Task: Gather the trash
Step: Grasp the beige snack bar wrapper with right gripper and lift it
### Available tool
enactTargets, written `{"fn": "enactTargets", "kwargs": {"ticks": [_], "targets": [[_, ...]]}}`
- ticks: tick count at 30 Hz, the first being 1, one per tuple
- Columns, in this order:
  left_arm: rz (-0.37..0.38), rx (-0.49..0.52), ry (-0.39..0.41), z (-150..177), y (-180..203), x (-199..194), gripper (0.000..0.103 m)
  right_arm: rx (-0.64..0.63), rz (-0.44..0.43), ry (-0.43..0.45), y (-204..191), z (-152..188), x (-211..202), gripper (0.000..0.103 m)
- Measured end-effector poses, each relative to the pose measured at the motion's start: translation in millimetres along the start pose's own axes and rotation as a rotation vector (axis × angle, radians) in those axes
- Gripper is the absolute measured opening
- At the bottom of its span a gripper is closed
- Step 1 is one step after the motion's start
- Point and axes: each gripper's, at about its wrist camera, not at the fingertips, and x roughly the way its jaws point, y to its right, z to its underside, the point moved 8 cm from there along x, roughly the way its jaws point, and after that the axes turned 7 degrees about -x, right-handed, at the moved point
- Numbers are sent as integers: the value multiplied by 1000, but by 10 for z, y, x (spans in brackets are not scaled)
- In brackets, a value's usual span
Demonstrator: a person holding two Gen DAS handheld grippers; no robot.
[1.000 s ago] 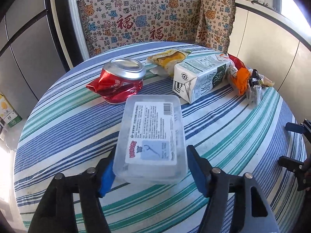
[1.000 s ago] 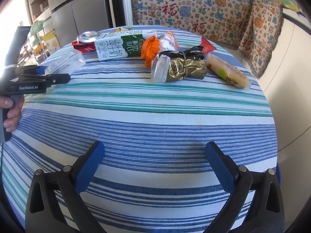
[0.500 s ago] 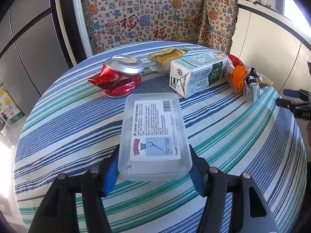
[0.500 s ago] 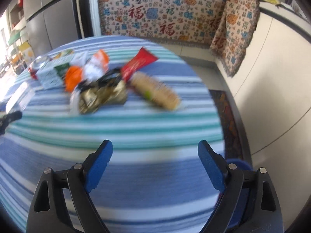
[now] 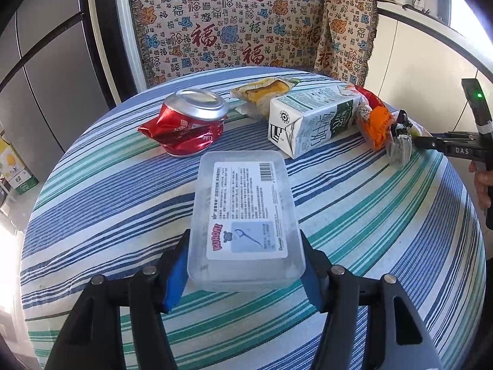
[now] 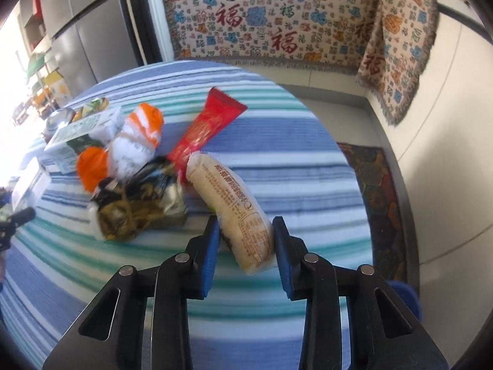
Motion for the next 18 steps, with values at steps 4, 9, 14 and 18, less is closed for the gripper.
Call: {"fn": "enactTargets", "kwargs": {"ticks": [4, 9, 14, 18], "targets": [[5, -3, -2, 22, 30, -20, 63, 112, -57, -43, -196, 350, -264, 35], [29, 20, -32, 199, 241, -152, 63, 152, -164, -53, -713, 701, -544, 35], [30, 20, -58, 417, 428, -304, 63, 82, -255, -64, -1099, 821, -699, 39], [53, -2, -66, 512, 509, -403, 66, -17, -209, -29, -1117, 786, -884, 56]]}}
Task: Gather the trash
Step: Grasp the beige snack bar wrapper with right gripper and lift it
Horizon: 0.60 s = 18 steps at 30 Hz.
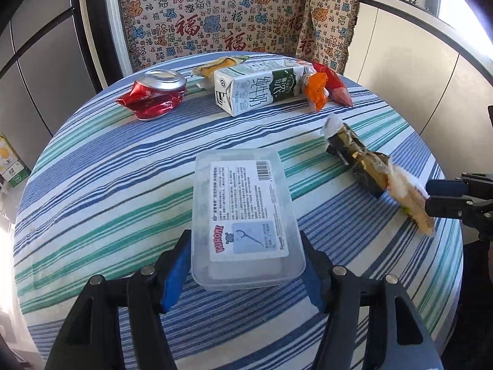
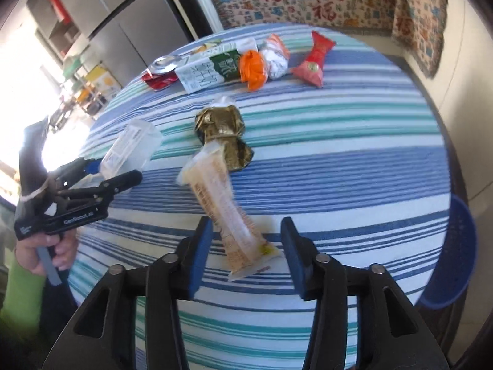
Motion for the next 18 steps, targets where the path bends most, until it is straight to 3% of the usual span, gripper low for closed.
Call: {"fn": "enactTargets", "kwargs": {"ticks": [9, 15, 17, 18], "targets": [[37, 111, 70, -70, 167, -258, 73, -193, -54, -36, -226, -71, 0, 60], [17, 77, 62, -152, 133, -151, 73, -289, -29, -84, -387, -133, 261, 58], [13, 67, 73, -199, 123, -149, 73, -290, -25, -92, -392, -155, 297, 46], [15, 62, 75, -212, 127, -148, 73, -288, -25, -102, -397, -167, 321, 28]]}}
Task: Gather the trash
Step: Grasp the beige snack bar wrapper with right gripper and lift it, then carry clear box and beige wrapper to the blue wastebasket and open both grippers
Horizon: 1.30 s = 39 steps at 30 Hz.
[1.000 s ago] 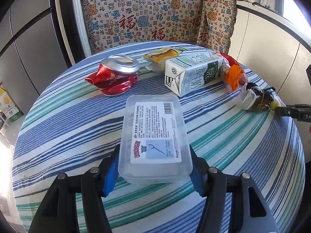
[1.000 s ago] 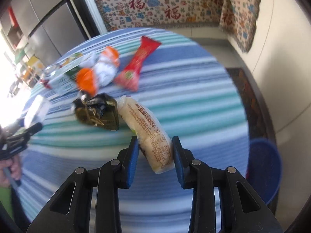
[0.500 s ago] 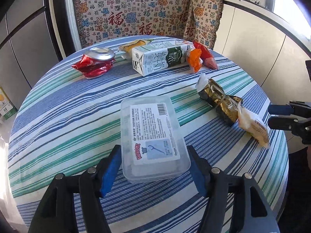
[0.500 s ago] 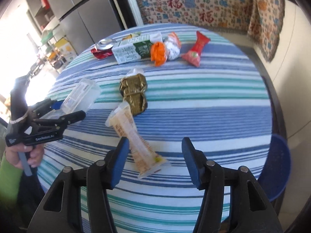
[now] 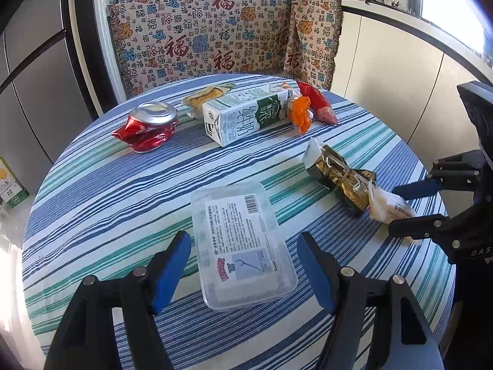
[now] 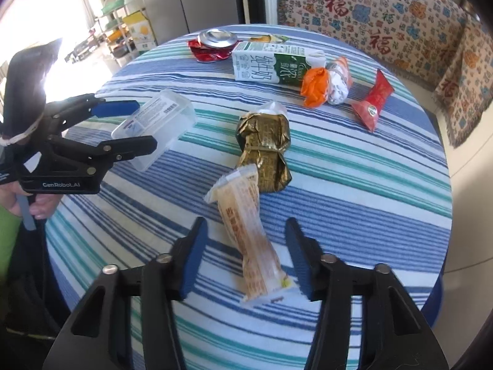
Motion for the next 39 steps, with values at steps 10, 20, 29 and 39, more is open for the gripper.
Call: {"fn": "enactTargets", "kwargs": {"ticks": [10, 20, 29, 39], "targets": [[9, -11, -3, 41, -36, -53, 64, 117, -32, 100, 77, 24, -398, 15], [42, -95, -6, 75, 136, -257, 12, 219, -74, 155, 291, 224, -658, 15], [93, 55, 11, 84, 402, -351, 80, 234, -91, 160, 306, 424, -691, 15], [84, 257, -82, 195, 598, 112, 66, 240, -82, 167, 317, 475, -732, 15]]}}
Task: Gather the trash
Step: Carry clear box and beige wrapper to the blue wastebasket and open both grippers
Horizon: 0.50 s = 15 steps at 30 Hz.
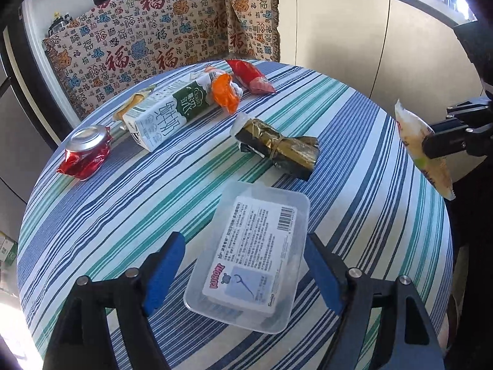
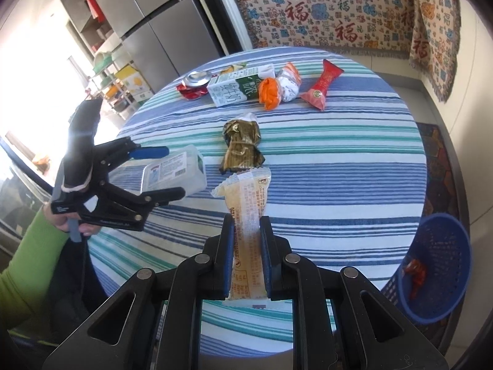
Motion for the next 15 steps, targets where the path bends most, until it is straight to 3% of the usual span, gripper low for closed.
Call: {"fn": "enactTargets", "kwargs": {"ticks": [8, 15], "targets": [[-113, -77, 61, -110, 133, -145, 64, 49, 54, 49, 184, -25, -62, 15], [-103, -184, 120, -328, 422, -326, 64, 81, 97, 78, 383, -6, -135, 15]]}}
